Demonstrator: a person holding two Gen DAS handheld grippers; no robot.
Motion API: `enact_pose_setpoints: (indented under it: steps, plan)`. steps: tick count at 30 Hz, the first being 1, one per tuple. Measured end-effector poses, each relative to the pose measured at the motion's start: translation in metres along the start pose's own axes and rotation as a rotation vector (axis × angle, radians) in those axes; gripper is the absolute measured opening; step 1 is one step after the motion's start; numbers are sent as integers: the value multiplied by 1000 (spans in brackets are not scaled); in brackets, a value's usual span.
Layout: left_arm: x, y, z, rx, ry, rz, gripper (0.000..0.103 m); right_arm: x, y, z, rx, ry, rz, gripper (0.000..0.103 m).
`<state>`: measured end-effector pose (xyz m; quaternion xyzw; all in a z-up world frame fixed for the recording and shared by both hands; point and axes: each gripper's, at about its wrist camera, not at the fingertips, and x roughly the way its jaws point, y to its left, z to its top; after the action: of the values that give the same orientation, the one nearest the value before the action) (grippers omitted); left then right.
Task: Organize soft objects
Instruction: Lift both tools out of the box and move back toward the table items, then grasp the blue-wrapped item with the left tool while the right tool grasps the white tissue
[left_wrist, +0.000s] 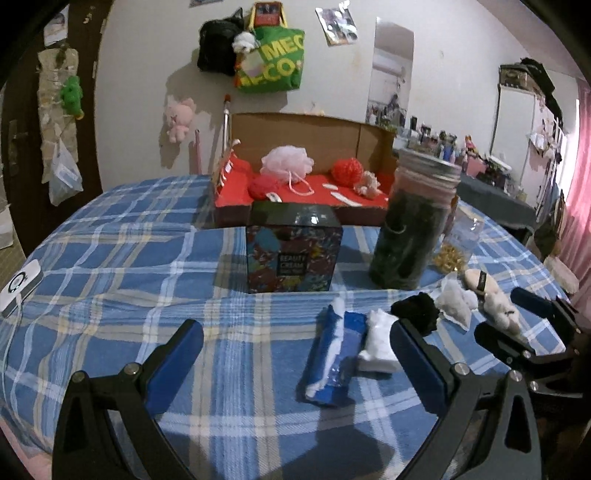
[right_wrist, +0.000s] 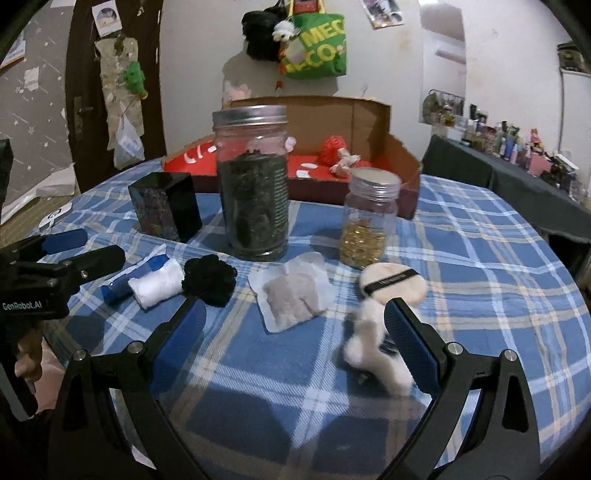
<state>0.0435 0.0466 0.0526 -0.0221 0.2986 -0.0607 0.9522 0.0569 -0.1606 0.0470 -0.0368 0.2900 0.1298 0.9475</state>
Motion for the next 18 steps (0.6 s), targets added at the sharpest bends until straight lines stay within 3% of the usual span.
enact_pose_setpoints:
  steps: [8, 10, 12, 15, 17, 18]
  plan:
    - [24, 6, 8, 54, 121, -67, 91, 27, -2, 15, -13, 86, 58, 96]
    - [29, 4, 8, 81, 136, -67, 87, 33, -3, 16, -14, 106, 66, 82]
    - [34, 2, 7, 108, 153, -62, 83, 40, -5, 17, 1, 140, 90, 77]
    - [41, 1, 6, 116, 178, -82, 66, 43, -6, 16, 2, 155, 116, 65]
    - [45, -1, 4, 120, 188, -102, 37, 46, -6, 15, 2, 170, 136, 44]
    - [45, -4, 3, 130, 178, -110, 29, 47, -6, 14, 4, 175, 142, 35]
